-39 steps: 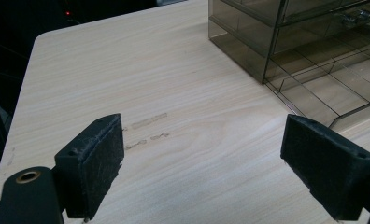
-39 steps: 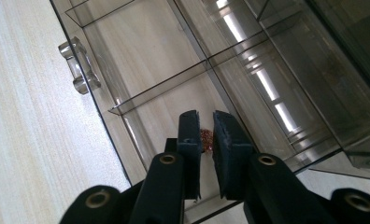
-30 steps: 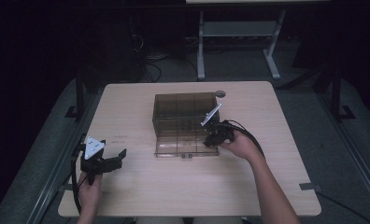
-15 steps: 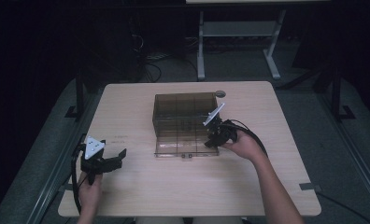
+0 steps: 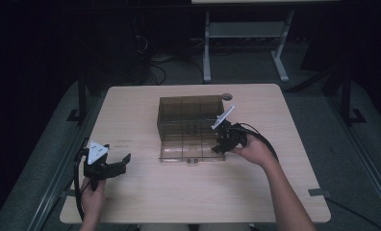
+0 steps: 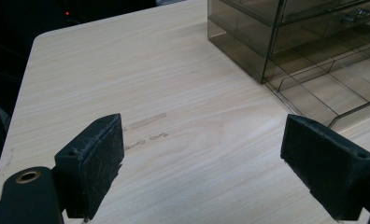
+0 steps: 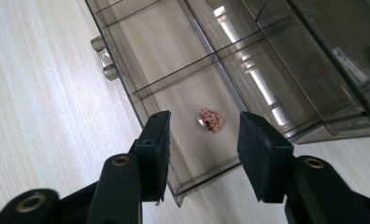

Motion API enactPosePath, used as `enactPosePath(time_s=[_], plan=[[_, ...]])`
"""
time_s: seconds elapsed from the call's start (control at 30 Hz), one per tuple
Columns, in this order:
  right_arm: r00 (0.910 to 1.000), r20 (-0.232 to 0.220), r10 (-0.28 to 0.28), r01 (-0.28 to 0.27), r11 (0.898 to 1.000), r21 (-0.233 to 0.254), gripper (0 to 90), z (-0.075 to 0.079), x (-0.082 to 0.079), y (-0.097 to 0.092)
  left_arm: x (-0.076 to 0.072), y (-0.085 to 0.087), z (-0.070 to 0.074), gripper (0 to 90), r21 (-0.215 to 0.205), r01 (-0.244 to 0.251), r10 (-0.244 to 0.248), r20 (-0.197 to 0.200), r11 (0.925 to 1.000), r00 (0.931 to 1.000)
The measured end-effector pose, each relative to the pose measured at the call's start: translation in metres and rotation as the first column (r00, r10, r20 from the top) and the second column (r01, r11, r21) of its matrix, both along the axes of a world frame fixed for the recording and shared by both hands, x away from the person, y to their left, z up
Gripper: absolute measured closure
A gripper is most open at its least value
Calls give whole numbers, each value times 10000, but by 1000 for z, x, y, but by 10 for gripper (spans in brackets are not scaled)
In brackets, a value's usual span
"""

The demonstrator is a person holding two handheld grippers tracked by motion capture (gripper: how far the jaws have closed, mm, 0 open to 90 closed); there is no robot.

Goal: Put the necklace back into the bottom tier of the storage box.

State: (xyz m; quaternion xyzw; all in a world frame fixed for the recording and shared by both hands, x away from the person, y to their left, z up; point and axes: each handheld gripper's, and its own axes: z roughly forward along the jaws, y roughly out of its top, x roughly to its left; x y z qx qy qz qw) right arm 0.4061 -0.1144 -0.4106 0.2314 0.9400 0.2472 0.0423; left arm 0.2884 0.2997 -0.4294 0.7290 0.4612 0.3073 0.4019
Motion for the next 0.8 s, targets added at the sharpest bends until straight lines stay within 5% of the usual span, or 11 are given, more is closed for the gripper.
enactPosePath(time_s=[0.8], plan=[[9991, 253, -332, 328, 9994, 147, 455, 13, -9, -21, -1, 0, 0, 130, -1, -12, 12, 1, 10000, 10000]])
